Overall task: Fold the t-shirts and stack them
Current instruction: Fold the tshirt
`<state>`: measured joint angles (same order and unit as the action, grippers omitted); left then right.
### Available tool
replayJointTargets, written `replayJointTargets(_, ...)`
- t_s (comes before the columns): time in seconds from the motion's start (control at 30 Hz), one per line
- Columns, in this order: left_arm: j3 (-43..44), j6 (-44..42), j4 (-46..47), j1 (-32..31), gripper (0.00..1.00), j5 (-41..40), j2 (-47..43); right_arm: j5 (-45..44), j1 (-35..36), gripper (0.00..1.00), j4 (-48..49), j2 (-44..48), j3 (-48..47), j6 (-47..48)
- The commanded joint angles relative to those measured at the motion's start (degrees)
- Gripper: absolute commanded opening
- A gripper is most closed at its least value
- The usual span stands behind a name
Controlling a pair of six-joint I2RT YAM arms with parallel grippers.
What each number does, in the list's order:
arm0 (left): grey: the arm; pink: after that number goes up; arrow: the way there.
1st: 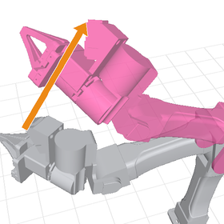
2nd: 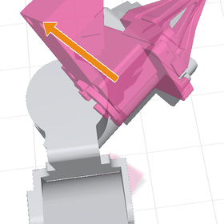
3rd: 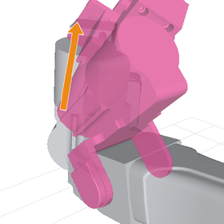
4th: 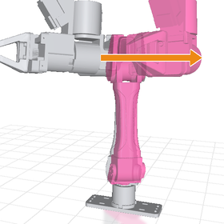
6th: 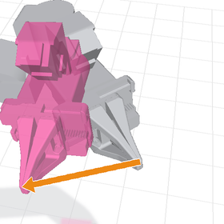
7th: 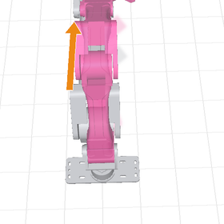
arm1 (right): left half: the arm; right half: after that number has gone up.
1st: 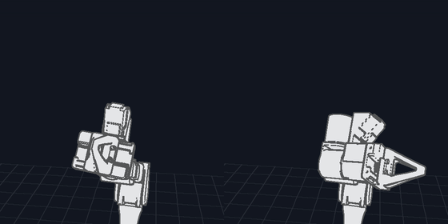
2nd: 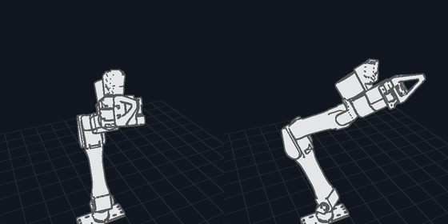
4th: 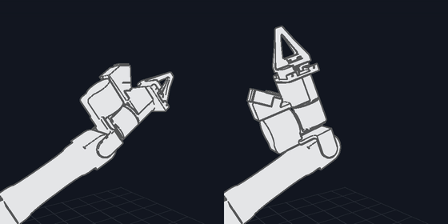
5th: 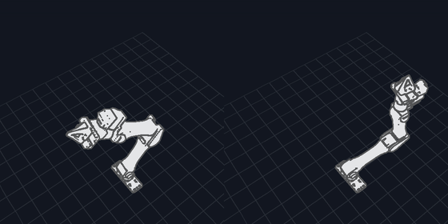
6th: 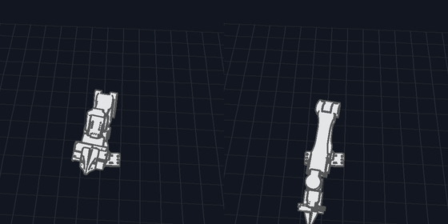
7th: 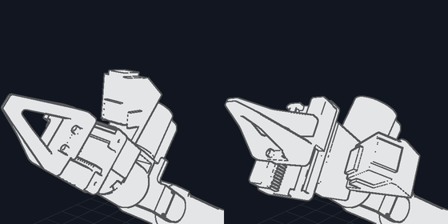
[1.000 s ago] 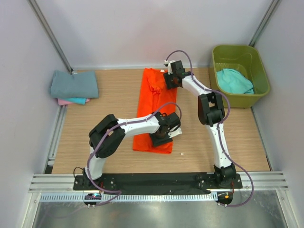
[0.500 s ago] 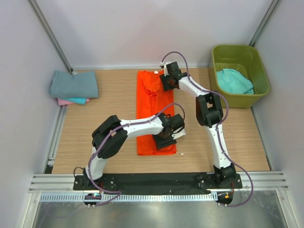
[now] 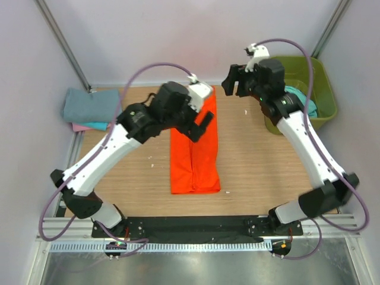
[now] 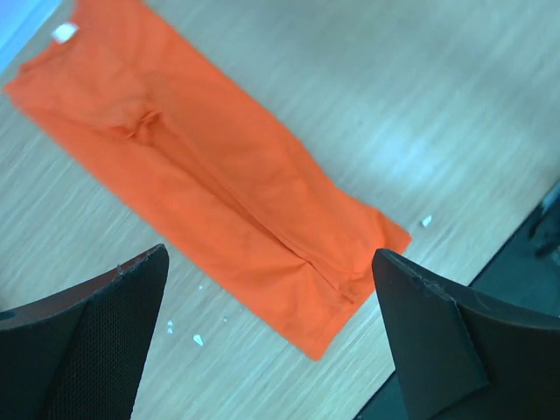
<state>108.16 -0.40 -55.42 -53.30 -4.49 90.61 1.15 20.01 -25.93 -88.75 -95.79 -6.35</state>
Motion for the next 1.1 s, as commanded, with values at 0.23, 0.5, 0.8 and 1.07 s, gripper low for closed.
replayJointTargets(0.23,-27.8,31.0,1.6,30.3,0.87,26.2,-6.7,24.3,-5.9,0.77,-3.2,15.3,36.2,-28.0)
replayJointTargets(0.5,-59.3,41.5,11.7,38.4,0.74,37.1,-14.3,30.9,-5.6,0.75,-1.2,16.5,54.9,-33.1)
replayJointTargets(0.8,-69.2,43.2,16.6,39.3,0.68,35.9,-14.5,33.0,-1.4,0.71,3.5,14.6,63.5,-36.5)
replayJointTargets(1.07,-67.0,42.1,19.5,39.1,0.66,36.9,-4.7,33.7,2.1,0.70,7.1,8.8,62.9,-38.8)
